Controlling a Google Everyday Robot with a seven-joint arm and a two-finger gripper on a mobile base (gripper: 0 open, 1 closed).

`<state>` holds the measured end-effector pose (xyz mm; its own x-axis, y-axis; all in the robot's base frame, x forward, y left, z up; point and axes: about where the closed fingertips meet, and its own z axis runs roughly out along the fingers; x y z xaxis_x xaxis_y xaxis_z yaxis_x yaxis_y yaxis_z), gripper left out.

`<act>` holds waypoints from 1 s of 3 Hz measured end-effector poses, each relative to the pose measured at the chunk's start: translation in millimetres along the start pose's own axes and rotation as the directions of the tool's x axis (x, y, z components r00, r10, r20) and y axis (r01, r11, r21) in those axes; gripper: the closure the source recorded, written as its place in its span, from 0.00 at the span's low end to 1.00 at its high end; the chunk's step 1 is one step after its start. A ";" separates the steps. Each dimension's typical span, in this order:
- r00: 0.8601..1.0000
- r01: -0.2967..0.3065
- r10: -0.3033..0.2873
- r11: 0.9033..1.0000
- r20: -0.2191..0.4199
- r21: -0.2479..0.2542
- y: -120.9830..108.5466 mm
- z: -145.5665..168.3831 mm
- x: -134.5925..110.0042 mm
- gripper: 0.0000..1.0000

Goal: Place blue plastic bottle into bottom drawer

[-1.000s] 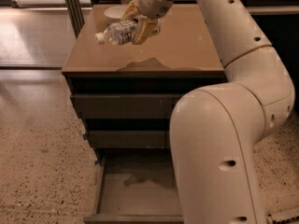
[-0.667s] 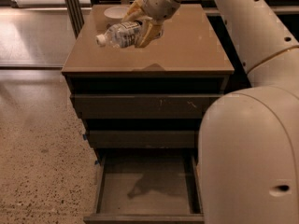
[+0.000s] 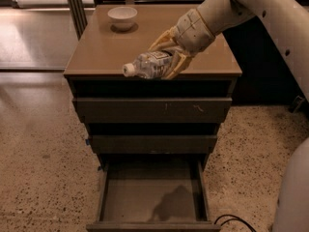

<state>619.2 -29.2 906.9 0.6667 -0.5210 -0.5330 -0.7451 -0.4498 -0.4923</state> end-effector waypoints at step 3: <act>0.989 -0.006 0.003 1.000 0.147 0.024 43.7 23.3 6.8 1.00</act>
Offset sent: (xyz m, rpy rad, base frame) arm -0.0272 -0.0110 -0.0330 0.1333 0.0719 0.0507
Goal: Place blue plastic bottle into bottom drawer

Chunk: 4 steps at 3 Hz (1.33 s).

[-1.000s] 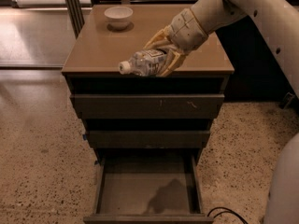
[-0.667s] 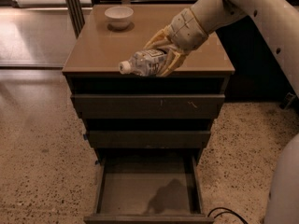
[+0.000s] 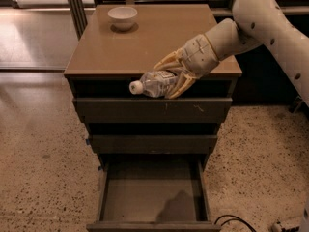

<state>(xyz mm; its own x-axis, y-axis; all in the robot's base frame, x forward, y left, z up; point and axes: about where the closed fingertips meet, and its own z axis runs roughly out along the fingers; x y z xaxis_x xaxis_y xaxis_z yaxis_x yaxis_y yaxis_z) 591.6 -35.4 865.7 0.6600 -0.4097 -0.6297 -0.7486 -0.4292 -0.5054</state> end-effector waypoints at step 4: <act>0.994 -0.074 0.076 0.996 0.075 -0.041 116.0 66.3 33.8 1.00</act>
Offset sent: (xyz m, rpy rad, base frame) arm -0.0630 -0.0207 -0.1226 -0.0092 0.1096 0.0397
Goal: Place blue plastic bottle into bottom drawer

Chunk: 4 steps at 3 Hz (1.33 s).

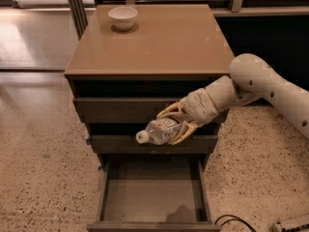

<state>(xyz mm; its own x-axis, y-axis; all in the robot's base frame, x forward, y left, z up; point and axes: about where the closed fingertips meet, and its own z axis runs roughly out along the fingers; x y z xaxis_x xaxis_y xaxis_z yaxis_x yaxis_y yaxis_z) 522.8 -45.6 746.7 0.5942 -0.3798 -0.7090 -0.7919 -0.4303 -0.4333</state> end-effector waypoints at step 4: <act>0.997 -0.079 0.078 0.994 -0.020 -0.079 105.1 90.5 107.8 1.00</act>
Offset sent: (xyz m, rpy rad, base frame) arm -0.0317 -0.0128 -0.1632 0.0139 0.1499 0.0449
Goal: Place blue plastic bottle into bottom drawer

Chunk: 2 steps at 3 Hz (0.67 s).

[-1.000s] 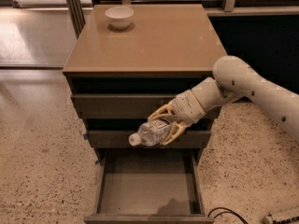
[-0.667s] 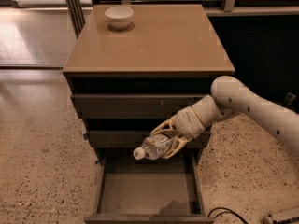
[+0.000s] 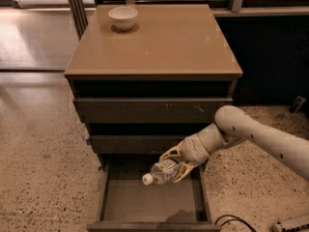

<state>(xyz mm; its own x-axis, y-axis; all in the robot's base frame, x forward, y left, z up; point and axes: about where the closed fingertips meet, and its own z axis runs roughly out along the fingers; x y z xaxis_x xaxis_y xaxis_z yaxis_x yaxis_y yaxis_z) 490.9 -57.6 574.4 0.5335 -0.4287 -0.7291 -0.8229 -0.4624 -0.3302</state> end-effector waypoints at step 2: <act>0.999 -0.050 0.050 0.998 -0.001 0.022 0.1 7.6 9.2 1.00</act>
Offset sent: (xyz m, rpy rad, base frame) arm 0.0030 0.0017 -0.0102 0.0010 0.0260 -0.0423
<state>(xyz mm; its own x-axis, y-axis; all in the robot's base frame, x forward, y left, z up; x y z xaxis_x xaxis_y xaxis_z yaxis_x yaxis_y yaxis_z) 494.2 -55.7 563.1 0.4915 -0.4519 -0.7444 -0.8529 -0.4227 -0.3065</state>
